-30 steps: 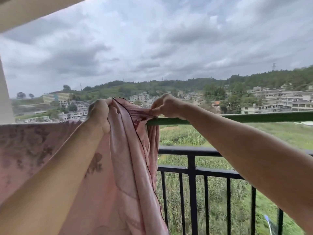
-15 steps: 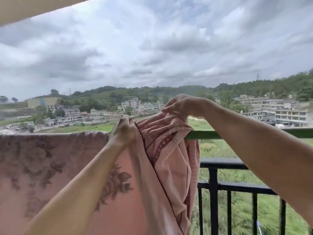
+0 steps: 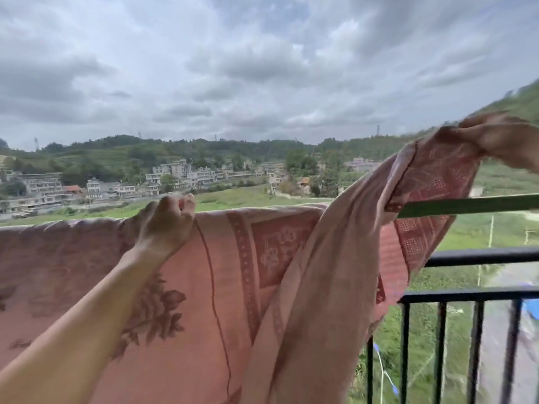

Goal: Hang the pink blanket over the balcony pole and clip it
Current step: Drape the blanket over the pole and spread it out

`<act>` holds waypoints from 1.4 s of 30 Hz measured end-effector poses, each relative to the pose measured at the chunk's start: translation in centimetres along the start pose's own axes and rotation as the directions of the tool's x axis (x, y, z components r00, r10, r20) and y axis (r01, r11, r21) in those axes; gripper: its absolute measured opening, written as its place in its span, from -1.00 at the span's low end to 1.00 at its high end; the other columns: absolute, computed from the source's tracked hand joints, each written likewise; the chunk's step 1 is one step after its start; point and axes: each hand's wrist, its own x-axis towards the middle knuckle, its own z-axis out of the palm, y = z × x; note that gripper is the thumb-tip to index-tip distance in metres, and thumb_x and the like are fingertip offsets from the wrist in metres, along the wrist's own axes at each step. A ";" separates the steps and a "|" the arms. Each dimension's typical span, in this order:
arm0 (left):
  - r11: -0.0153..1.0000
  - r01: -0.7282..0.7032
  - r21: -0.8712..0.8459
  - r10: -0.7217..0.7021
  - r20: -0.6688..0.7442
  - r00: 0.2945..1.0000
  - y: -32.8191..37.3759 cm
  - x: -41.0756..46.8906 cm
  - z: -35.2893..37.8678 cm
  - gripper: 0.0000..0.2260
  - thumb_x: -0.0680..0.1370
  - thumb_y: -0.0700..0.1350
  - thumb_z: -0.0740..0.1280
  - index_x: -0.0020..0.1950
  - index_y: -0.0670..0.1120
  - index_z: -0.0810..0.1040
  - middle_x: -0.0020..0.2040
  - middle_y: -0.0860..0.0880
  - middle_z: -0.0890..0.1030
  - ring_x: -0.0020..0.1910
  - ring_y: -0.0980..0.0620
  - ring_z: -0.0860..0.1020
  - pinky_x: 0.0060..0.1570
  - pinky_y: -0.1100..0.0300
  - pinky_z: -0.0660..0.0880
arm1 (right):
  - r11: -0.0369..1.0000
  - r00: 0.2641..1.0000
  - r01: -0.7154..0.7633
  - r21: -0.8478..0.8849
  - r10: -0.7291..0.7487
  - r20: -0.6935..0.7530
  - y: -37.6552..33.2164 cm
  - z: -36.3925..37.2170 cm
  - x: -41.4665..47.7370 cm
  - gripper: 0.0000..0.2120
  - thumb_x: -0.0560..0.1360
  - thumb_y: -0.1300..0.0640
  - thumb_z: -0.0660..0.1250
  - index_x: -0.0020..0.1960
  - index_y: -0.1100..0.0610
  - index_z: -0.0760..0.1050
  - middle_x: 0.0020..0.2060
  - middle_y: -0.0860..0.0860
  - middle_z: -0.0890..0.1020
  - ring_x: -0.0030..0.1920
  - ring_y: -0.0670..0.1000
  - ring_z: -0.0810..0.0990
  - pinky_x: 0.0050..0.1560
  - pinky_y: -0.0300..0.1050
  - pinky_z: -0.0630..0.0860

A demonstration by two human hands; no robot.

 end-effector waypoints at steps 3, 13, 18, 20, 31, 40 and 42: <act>0.991 -0.135 0.022 0.132 0.088 0.987 6.6 -2.3 1.7 -0.66 0.62 0.12 0.08 0.04 -0.06 0.55 -0.10 -0.07 0.61 -0.15 -0.07 0.53 -0.05 0.02 0.43 | 1.000 0.994 0.001 0.004 -0.001 0.108 0.8 -2.0 -2.2 -0.41 0.15 -0.22 0.54 -0.01 0.16 0.61 -0.11 0.09 0.65 -0.06 0.09 0.59 -0.10 -0.08 0.47; 0.915 -0.390 0.100 0.359 0.236 0.903 23.3 -8.6 9.1 -0.54 0.59 0.24 -0.06 0.17 0.00 0.48 0.13 -0.07 0.57 0.09 -0.09 0.49 0.14 -0.02 0.29 | 0.990 0.980 0.011 -0.141 0.018 0.200 6.2 -14.1 -6.3 -0.86 0.37 0.18 0.42 -0.07 0.08 0.63 -0.08 0.02 0.68 0.12 0.15 0.56 0.04 0.02 0.46; 0.919 -0.380 0.104 0.354 0.204 0.913 27.3 -10.1 10.3 -0.57 0.58 0.24 -0.02 0.18 0.02 0.47 0.15 -0.06 0.54 0.15 -0.07 0.44 0.19 -0.04 0.25 | 0.982 0.972 0.040 -0.183 0.004 0.234 10.1 -15.4 -8.5 -0.82 0.48 0.32 0.35 -0.05 0.08 0.64 -0.06 0.03 0.68 0.01 0.06 0.60 -0.14 -0.09 0.48; 0.917 -0.399 0.023 0.385 0.216 0.897 30.0 -11.0 10.8 -0.58 0.59 0.22 0.01 0.24 0.02 0.45 0.18 -0.05 0.52 0.16 -0.04 0.43 0.19 -0.02 0.26 | 0.983 0.962 0.045 -0.180 0.007 0.274 10.7 -14.6 -8.8 -0.82 0.51 0.29 0.34 0.00 0.08 0.64 -0.05 0.01 0.68 0.00 0.02 0.62 -0.11 -0.05 0.52; 0.906 -0.421 0.044 0.395 0.267 0.879 34.8 -11.1 13.3 -0.62 0.58 0.23 0.03 0.14 0.03 0.47 0.06 -0.05 0.56 0.05 -0.04 0.48 0.16 -0.05 0.30 | 0.999 1.000 -0.001 -0.042 0.000 -0.030 13.1 -15.2 -8.8 -0.95 0.43 0.32 0.43 -0.17 0.20 0.62 -0.24 0.14 0.65 -0.25 0.08 0.65 -0.26 -0.13 0.63; 0.872 -0.471 -0.133 0.485 0.116 0.867 35.8 -10.8 13.9 -0.74 0.62 0.00 0.16 -0.17 -0.06 0.54 -0.24 -0.01 0.61 -0.24 -0.07 0.55 -0.08 0.05 0.39 | 0.964 0.968 -0.251 0.087 0.251 0.011 13.4 -15.5 -7.1 -0.86 0.51 0.19 0.35 0.04 0.19 0.61 -0.12 0.08 0.63 -0.17 0.02 0.58 -0.17 -0.08 0.56; 0.851 -0.489 -0.191 0.507 0.059 0.860 36.5 -10.5 13.8 -0.75 0.61 -0.04 0.18 -0.14 -0.09 0.57 -0.24 -0.03 0.63 -0.27 -0.06 0.56 -0.13 0.06 0.45 | 0.971 0.972 -0.222 0.092 0.228 -0.058 13.7 -15.4 -7.5 -0.87 0.51 0.25 0.35 0.02 0.22 0.62 -0.13 0.08 0.64 -0.21 0.02 0.59 -0.18 -0.06 0.60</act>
